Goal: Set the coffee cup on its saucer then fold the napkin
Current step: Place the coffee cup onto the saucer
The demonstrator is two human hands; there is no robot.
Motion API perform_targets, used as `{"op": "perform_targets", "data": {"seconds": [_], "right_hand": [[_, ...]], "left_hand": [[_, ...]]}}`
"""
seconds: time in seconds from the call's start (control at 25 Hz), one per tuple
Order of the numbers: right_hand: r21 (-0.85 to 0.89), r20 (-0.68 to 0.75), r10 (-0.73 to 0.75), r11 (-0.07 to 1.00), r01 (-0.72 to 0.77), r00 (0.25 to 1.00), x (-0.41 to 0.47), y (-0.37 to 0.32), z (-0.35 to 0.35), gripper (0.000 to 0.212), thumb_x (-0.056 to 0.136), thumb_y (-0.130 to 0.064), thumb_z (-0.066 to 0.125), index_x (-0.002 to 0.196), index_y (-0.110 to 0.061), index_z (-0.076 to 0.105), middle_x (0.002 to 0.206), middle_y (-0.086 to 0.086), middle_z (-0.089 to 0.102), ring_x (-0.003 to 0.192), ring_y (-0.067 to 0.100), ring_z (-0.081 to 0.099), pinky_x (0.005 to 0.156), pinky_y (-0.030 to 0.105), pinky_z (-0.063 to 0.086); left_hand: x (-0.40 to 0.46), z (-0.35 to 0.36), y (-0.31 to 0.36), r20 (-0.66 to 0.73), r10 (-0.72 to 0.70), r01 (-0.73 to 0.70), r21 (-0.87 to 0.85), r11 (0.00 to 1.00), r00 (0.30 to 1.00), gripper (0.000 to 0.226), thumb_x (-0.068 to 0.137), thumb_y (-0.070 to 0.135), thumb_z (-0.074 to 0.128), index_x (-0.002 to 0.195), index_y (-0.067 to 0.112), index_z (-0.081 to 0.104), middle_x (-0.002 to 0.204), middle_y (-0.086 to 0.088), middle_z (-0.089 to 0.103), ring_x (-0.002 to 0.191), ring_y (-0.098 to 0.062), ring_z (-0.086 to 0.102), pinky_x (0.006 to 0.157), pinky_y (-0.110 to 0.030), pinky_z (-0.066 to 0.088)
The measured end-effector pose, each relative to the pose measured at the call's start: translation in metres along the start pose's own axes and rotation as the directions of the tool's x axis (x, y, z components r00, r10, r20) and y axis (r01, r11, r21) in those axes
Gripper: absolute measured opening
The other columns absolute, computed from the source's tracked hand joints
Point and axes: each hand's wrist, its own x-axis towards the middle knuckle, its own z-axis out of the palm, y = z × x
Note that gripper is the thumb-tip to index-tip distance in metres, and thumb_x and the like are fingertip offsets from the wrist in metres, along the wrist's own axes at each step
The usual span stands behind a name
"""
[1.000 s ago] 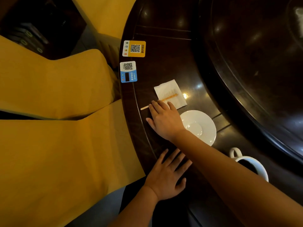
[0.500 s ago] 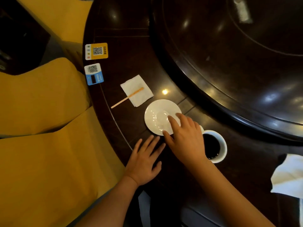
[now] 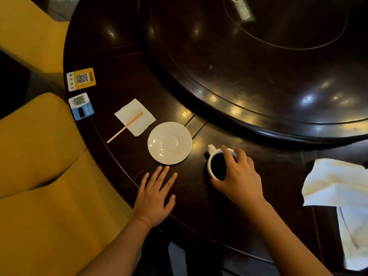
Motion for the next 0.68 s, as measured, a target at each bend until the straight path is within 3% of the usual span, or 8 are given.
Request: {"op": "perform_targets", "data": {"seconds": [0.28,0.48,0.68], "right_hand": [[0.016,-0.027,-0.035,0.999,0.035,0.999,0.008,-0.008,-0.005,0.096,0.066,-0.050,0.074,0.142,-0.029,0.020,0.140,0.008,0.031,0.126,0.027,0.032,0.080,0.037,0.050],[0.021,-0.124,-0.193,0.980,0.197,0.973,0.029,-0.041,-0.017,0.092,0.064,-0.052,0.074,0.137,-0.031,0.023,0.137,0.008,0.035,0.123,0.029,0.035,0.077,0.039,0.050],[-0.024,-0.116,-0.288,0.957,0.287,0.950,0.062,-0.083,-0.011,0.095,0.063,-0.052,0.075,0.138,-0.029,0.022,0.139,0.009,0.034,0.124,0.030,0.036,0.079,0.039,0.051]], "left_hand": [[0.000,-0.001,0.000,-0.011,0.011,-0.011,-0.001,1.000,1.000,0.058,0.087,0.042,0.039,0.143,0.026,0.034,0.151,-0.007,0.033,0.141,-0.024,0.021,0.111,-0.050,0.023],[0.000,-0.001,-0.001,-0.016,0.020,-0.021,-0.020,1.000,1.000,0.059,0.087,0.042,0.041,0.143,0.025,0.035,0.151,-0.006,0.032,0.141,-0.024,0.023,0.110,-0.050,0.024],[0.000,-0.001,-0.001,-0.020,0.031,-0.031,-0.028,0.999,0.999,0.059,0.087,0.043,0.042,0.143,0.025,0.034,0.151,-0.007,0.033,0.139,-0.025,0.027,0.110,-0.051,0.023]]}}
